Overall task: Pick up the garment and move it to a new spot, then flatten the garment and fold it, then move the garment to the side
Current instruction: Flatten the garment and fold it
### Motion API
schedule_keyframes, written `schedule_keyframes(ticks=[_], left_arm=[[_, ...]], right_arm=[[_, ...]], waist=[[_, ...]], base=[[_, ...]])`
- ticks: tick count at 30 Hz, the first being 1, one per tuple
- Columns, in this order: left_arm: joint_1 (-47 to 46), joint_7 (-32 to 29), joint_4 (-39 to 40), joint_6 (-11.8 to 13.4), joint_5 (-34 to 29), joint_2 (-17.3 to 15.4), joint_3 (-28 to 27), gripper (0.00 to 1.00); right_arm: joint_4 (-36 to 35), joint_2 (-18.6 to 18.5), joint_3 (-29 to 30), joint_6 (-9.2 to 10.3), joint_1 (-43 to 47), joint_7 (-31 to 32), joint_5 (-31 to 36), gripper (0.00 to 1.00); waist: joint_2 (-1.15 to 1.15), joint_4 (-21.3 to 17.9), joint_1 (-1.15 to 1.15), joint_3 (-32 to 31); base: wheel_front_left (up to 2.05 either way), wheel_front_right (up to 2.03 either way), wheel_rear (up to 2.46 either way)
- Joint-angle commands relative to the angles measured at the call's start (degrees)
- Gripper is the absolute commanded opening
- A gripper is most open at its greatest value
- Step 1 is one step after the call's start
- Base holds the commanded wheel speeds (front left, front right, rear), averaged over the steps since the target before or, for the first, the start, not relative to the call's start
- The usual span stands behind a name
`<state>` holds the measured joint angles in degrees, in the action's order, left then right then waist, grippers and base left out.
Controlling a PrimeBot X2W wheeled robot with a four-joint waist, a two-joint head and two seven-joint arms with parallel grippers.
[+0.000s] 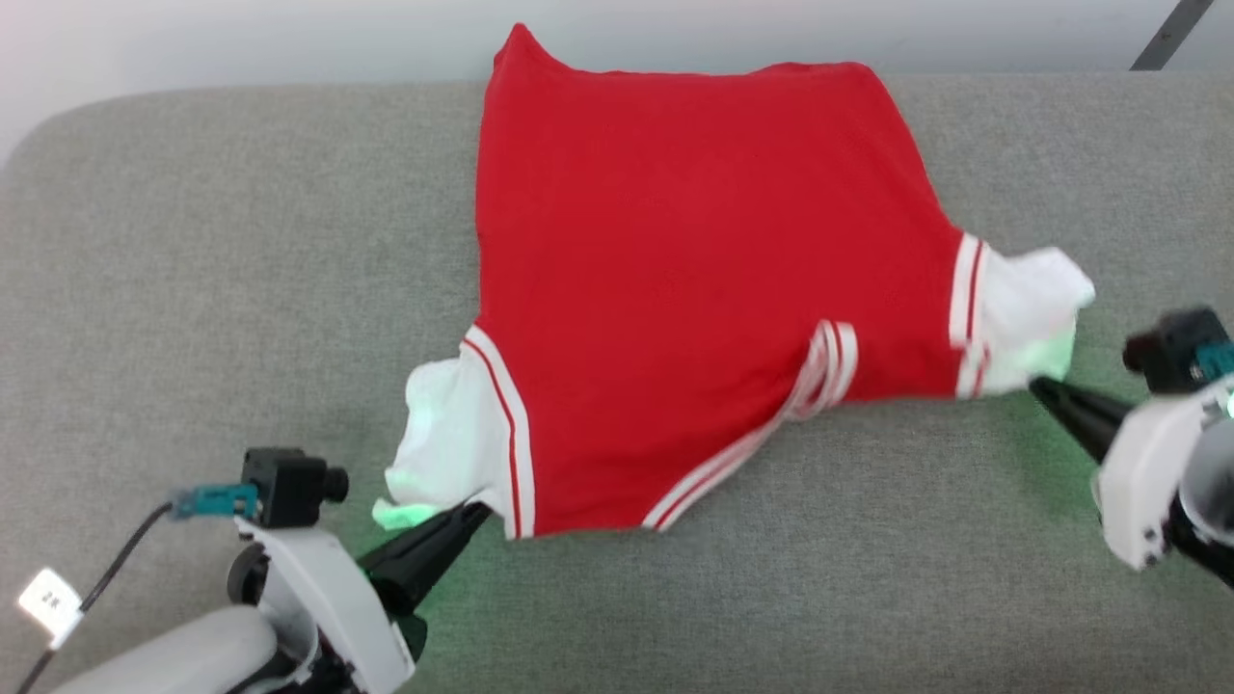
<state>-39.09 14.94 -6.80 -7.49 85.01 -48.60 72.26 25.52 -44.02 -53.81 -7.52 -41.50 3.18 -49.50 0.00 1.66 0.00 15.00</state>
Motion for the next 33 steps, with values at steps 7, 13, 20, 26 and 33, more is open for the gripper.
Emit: schedule_keyframes(ticks=[7,13,20,26,33], left_arm=[[7.6,0.2,2.6,0.0,-4.7,-2.1,-6.4,0.00],[15.8,0.2,6.8,0.0,-6.1,-5.7,-9.3,0.00],[22.6,0.2,10.9,0.0,-6.9,-9.2,-11.6,0.00],[22.0,0.1,9.5,0.0,-8.5,-6.8,-11.9,0.00],[20.0,-0.6,2.6,0.0,-9.7,-1.7,-10.1,0.00]], right_arm=[[-14.8,-7.1,9.5,0.06,15.8,7.6,0.4,0.00],[-24.7,-7.7,20.1,0.06,28.4,14.0,2.6,0.00],[-34.6,-4.8,32.2,0.06,42.1,22.0,6.0,0.00],[-39.4,-1.3,37.1,0.06,46.7,25.8,8.4,0.00],[-36.7,0.1,33.3,0.06,44.2,27.8,10.3,0.00]], waist=[[0.00,-0.3,0.00,-0.3],[0.00,-1.5,0.00,-0.1],[0.00,-1.2,0.00,0.3],[0.00,-0.9,0.00,0.6],[0.00,-1.0,0.00,0.6]], base=[[0.00,0.00,0.00],[0.00,0.00,0.00],[0.00,0.00,0.00],[0.00,0.00,0.00],[0.00,0.00,0.00]])
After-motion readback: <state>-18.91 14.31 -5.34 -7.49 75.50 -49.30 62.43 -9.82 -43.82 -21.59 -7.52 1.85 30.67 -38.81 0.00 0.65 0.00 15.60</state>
